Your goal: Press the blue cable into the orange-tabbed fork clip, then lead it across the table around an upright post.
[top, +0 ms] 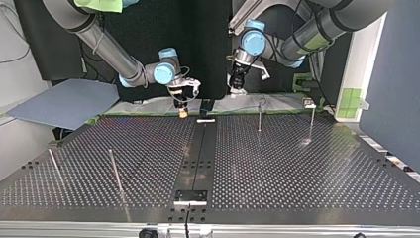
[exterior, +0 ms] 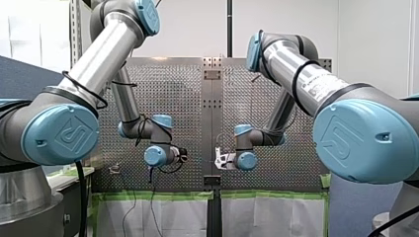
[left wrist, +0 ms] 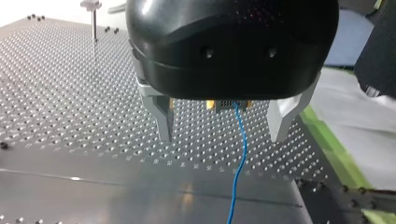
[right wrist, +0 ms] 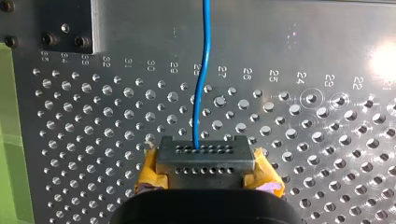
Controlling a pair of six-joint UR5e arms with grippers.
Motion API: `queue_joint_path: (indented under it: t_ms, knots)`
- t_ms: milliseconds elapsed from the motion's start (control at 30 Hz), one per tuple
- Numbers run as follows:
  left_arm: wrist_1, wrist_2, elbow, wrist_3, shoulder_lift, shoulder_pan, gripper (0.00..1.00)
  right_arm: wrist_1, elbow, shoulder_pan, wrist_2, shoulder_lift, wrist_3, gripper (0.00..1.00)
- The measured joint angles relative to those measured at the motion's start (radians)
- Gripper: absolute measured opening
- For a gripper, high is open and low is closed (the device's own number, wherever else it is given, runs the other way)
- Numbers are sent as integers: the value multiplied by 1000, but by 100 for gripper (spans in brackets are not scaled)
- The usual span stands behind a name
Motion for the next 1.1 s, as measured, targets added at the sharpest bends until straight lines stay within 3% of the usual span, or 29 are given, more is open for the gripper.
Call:
queue_joint_path:
  t_ms: [567, 1100]
  knots:
    - [-6, -136, 30, 0, -7, 37, 100, 2, 0, 2, -1, 0, 0, 0]
    - [-64, -272, 131, -17, -120, 36, 100, 3, 0, 4, -2, 0, 0, 0]
